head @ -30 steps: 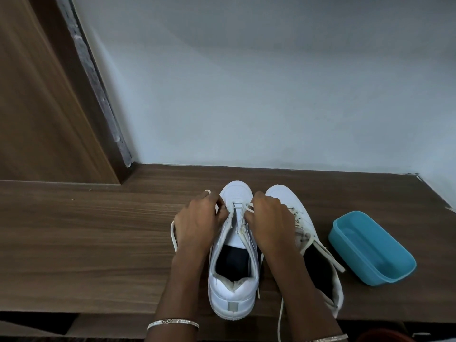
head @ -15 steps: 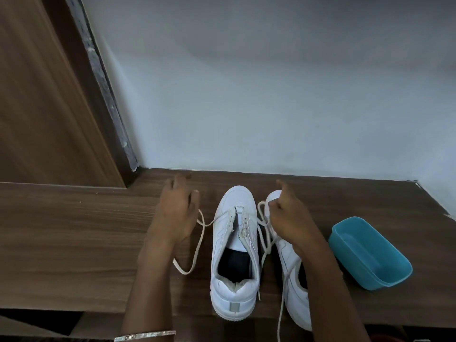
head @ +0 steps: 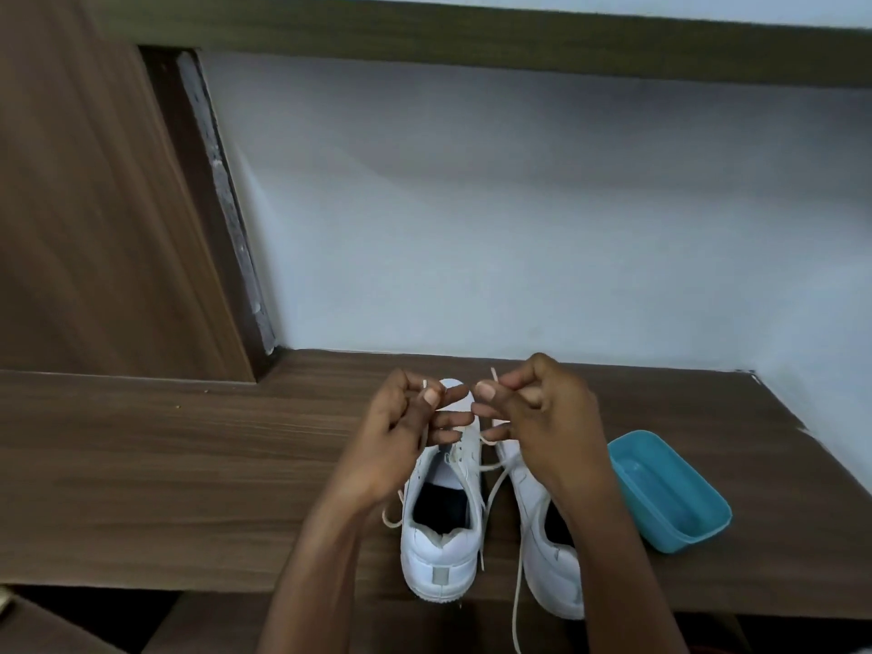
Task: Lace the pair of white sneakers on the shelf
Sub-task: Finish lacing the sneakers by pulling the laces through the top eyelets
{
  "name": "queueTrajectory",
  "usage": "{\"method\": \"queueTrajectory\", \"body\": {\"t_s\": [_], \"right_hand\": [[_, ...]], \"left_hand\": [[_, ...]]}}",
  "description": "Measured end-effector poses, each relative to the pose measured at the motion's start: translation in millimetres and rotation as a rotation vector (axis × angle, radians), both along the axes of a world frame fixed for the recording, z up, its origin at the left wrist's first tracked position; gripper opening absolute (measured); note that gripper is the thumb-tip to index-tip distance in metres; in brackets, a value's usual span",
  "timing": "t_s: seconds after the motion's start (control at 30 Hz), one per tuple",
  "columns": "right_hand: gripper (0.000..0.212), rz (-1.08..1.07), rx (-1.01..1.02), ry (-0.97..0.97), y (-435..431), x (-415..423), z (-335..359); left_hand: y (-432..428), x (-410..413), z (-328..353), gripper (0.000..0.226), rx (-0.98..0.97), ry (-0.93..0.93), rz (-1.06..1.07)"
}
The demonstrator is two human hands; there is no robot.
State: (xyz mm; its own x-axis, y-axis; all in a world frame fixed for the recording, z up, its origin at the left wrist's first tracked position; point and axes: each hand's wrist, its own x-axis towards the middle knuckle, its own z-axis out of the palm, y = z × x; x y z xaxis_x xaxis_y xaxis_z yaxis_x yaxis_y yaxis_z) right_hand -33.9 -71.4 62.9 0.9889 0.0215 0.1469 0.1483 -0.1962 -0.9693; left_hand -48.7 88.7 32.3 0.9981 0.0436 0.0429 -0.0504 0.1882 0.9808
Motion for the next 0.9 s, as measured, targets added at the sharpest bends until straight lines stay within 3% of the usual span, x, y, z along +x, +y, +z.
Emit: {"method": "queueTrajectory", "body": {"t_s": [0.17,0.33,0.67,0.9], "right_hand": [[0.015,-0.003,0.137,0.006,9,-28,23],[0.016,0.068,0.250,0.002,15,-48,43],[0.012,0.123,0.324,0.015,21,-57,77],[0.028,0.294,0.338,-0.024,27,-45,96]], "left_hand": [[-15,-29,34,0.010,-0.271,0.023,0.131],[-14,-49,69,0.021,-0.452,0.101,0.064],[9,-59,117,0.020,-0.167,0.090,-0.107],[1,-40,169,0.016,0.091,-0.132,-0.046]]}}
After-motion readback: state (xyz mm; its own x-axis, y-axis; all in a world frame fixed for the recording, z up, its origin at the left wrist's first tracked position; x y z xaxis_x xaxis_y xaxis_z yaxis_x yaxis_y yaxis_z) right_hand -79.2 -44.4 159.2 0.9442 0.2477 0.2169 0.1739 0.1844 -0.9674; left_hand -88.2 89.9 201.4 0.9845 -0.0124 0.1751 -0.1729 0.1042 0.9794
